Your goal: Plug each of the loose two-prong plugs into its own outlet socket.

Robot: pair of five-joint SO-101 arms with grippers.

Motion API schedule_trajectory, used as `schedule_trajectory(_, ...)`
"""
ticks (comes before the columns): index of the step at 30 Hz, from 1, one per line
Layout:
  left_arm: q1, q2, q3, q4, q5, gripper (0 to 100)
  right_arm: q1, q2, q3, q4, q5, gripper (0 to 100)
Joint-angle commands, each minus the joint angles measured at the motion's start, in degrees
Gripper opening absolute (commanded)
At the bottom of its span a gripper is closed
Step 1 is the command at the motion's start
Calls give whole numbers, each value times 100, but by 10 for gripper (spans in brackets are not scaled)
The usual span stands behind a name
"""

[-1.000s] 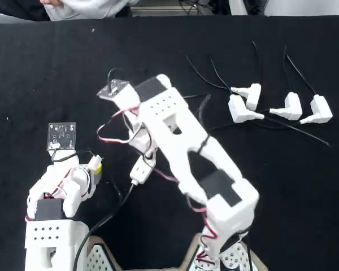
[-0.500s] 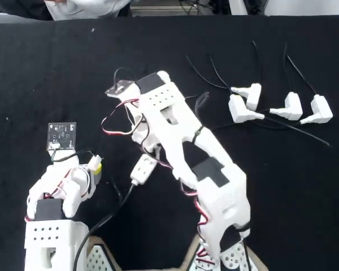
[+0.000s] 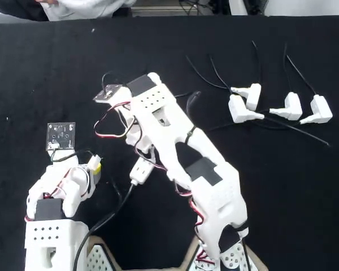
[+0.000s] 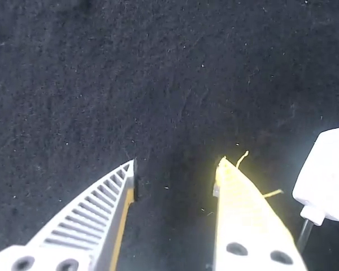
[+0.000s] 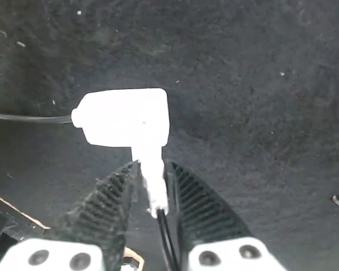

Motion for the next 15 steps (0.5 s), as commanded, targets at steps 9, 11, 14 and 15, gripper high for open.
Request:
schedule_trajectory(9, -66, -62, -84, 44, -62, 231, -35, 4, -4, -35, 387, 10)
schedule_trajectory(11, -66, -62, -84, 44, -62, 231, -9, 22, -57, -53, 422, 10)
schedule_trajectory(14, -66, -62, -84, 44, -62, 231, 0, 13, -145, -88, 422, 10)
schedule_trajectory(15, -66, -62, -84, 44, -62, 231, 0, 13, -189, -88, 422, 10)
